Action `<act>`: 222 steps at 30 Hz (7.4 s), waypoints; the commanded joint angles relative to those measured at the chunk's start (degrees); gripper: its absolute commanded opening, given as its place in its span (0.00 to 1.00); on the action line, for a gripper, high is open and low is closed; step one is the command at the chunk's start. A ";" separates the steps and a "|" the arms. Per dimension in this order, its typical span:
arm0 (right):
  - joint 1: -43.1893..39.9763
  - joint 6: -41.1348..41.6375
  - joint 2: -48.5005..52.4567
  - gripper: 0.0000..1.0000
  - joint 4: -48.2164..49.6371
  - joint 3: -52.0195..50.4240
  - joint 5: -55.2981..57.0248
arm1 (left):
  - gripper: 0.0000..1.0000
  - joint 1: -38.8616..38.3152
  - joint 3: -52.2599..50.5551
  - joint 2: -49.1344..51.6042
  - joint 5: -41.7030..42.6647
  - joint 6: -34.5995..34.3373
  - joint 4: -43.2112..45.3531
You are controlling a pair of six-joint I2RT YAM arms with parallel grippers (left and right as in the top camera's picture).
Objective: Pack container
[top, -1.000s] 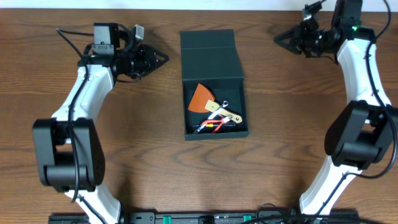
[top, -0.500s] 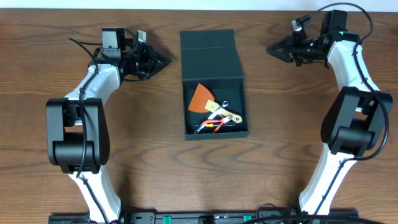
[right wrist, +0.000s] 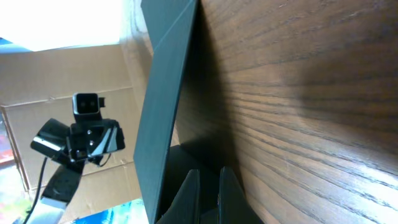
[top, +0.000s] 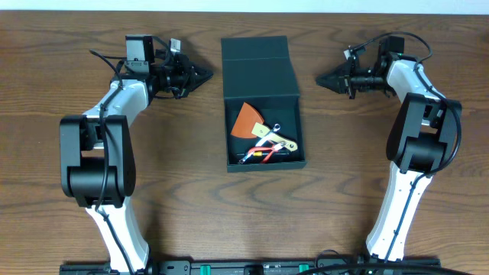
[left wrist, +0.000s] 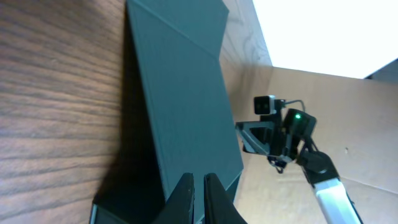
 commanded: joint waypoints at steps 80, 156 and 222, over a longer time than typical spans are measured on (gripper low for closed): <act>4.04 7.61 10.67 0.01 20.46 -0.04 -19.30 | 0.06 0.85 0.33 12.22 14.71 -12.85 14.88; 8.20 12.04 0.61 0.01 22.49 0.02 -14.88 | 0.06 0.85 0.33 12.22 14.71 -12.87 14.88; 10.58 12.15 0.81 0.01 28.52 0.02 -16.59 | 0.06 0.92 0.33 12.22 13.35 -12.87 14.82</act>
